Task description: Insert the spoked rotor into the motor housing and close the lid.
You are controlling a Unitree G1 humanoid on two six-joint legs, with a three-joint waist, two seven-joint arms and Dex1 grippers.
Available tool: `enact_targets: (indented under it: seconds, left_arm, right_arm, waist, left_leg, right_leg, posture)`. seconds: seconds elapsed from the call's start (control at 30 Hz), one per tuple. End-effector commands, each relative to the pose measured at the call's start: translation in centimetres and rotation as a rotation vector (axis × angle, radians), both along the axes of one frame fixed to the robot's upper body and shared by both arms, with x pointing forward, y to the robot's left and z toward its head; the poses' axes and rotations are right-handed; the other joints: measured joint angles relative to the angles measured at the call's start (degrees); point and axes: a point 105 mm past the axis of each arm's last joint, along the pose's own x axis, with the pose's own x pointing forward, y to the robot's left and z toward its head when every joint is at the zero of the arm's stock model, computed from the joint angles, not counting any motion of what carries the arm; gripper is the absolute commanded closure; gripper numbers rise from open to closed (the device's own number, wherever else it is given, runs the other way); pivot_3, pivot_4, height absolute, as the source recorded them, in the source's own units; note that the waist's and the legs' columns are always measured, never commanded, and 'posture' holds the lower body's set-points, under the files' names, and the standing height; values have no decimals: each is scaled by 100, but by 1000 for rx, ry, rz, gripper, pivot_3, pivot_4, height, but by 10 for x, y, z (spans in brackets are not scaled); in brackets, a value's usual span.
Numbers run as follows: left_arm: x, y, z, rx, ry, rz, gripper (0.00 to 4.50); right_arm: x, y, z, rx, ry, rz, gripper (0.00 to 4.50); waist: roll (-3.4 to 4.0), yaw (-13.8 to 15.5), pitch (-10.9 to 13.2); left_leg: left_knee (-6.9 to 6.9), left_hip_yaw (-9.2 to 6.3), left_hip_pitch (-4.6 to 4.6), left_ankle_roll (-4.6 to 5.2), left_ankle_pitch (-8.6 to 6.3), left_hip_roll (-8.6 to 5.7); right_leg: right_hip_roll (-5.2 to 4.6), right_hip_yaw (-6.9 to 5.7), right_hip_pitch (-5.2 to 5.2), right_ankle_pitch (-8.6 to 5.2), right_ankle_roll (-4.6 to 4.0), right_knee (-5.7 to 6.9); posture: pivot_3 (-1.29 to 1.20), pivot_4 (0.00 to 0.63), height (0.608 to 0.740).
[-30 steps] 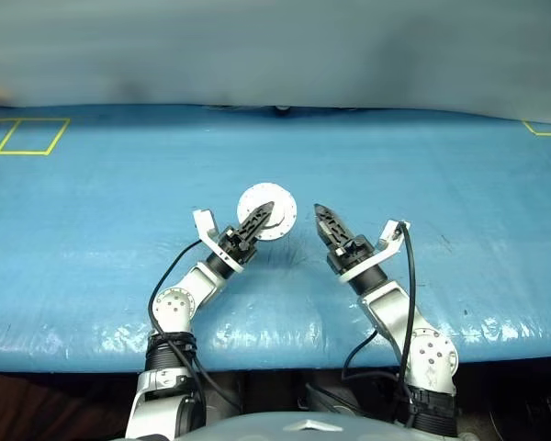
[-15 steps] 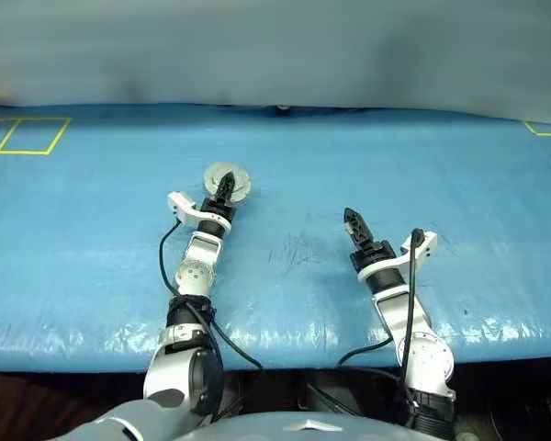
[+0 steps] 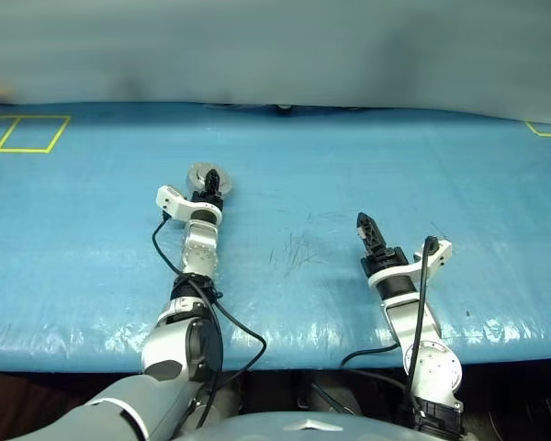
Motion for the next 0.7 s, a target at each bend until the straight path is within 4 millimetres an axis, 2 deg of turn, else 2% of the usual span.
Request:
enact_targets:
  seconds: [0.03, 0.1, 0.13, 0.43, 0.7]
  left_arm:
    - [4, 0, 19, 76, -43, 50, 749]
    - [3, 5, 20, 111, -51, 77, 70]
    - [2, 6, 22, 128, -64, 83, 30]
    - [-10, 3, 39, 313, -159, 128, 30]
    - [-17, 10, 56, 486, -243, 171, 30]
  right_arm:
    - [1, 5, 12, -8, -44, 13, 522]
    - [2, 6, 12, -12, -43, 15, 522]
    - [2, 5, 11, -15, -42, 15, 522]
    - [3, 4, 7, -37, -15, 19, 522]
    - [3, 3, 4, -106, -3, 12, 522]
  waist:
    - [1, -16, -1]
    - [0, -15, -1]
    - [0, -13, 0]
    - [1, -11, -1]
    - [2, 15, -1]
  left_leg:
    - [0, 0, 1, 0, 0, 0]
    - [0, 2, 7, 1, -1, 0]
    - [0, 2, 8, 2, -1, 0]
    - [2, 5, 10, 1, 0, 0]
    - [3, 7, 13, 18, -7, 0]
  right_leg:
    - [0, 1, 1, 0, 0, 1]
    - [-1, 5, 4, 0, 1, 3]
    - [0, 5, 4, 1, 1, 3]
    - [3, 17, 5, 5, 5, 4]
    - [8, 24, 8, 9, 11, 5]
  posture:
    - [0, 150, 740]
    - [0, 150, 740]
    - [0, 150, 740]
    - [0, 150, 740]
    - [0, 150, 740]
